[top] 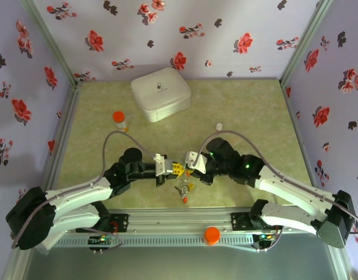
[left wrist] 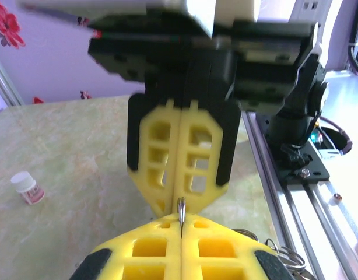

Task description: Put the keys on the keyring

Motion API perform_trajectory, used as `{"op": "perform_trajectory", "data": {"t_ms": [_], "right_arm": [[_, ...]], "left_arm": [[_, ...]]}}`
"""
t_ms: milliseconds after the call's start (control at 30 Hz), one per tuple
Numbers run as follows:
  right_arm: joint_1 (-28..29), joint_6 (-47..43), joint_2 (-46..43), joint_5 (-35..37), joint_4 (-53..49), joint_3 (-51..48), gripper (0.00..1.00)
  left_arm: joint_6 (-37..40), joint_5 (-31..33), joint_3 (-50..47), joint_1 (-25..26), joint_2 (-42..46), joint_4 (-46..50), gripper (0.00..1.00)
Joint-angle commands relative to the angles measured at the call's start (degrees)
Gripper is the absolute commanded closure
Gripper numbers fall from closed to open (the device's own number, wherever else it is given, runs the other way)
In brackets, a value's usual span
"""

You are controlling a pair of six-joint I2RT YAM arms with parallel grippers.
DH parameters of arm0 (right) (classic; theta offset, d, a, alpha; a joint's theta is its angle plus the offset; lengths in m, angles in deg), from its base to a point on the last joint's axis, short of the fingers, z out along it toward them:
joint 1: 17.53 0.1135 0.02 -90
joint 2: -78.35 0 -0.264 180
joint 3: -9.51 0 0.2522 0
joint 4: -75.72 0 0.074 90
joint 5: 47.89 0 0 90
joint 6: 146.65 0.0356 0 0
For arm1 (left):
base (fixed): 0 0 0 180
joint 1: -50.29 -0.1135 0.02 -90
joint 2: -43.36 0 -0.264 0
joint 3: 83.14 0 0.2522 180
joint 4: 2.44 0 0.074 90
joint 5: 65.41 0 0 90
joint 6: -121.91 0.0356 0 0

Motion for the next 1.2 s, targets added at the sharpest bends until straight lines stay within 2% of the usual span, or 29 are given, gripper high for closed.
{"op": "perform_trajectory", "data": {"t_ms": [0,133,200,267,367,667,867,1167], "right_arm": [[-0.2,-0.9,2.0,0.2,-1.8,1.3,1.0],[-0.4,-0.4,1.5,0.1,-0.7,1.4,0.98],[-1.0,0.0,-0.7,0.9,0.1,0.7,0.84],[-1.5,0.4,-3.3,1.6,0.6,-0.4,0.74],[-2.0,1.0,-6.8,1.3,1.3,-2.4,0.69],[-1.9,5.0,-8.0,-3.4,9.5,-7.8,0.65],[-1.9,8.2,-7.2,-7.8,17.0,-10.7,0.63],[-1.8,10.8,-5.8,-6.4,25.4,-12.7,0.66]], "left_arm": [[-4.9,-2.8,0.8,0.2,-0.5,-12.5,1.0],[-4.7,-3.1,1.2,0.1,-1.6,-13.1,1.0],[-3.5,-2.9,1.0,0.1,-1.8,-11.6,1.0],[-2.6,-2.7,0.8,0.0,-1.9,-10.1,1.0],[-2.4,-2.6,0.1,0.0,-2.1,-10.7,1.0],[-9.3,-3.5,-2.4,-1.6,-2.2,-20.7,1.0],[-10.5,-3.8,-2.7,-2.0,-1.7,-21.8,1.0],[-11.0,-3.8,-2.9,-2.3,-2.1,-23.3,1.0]]}}
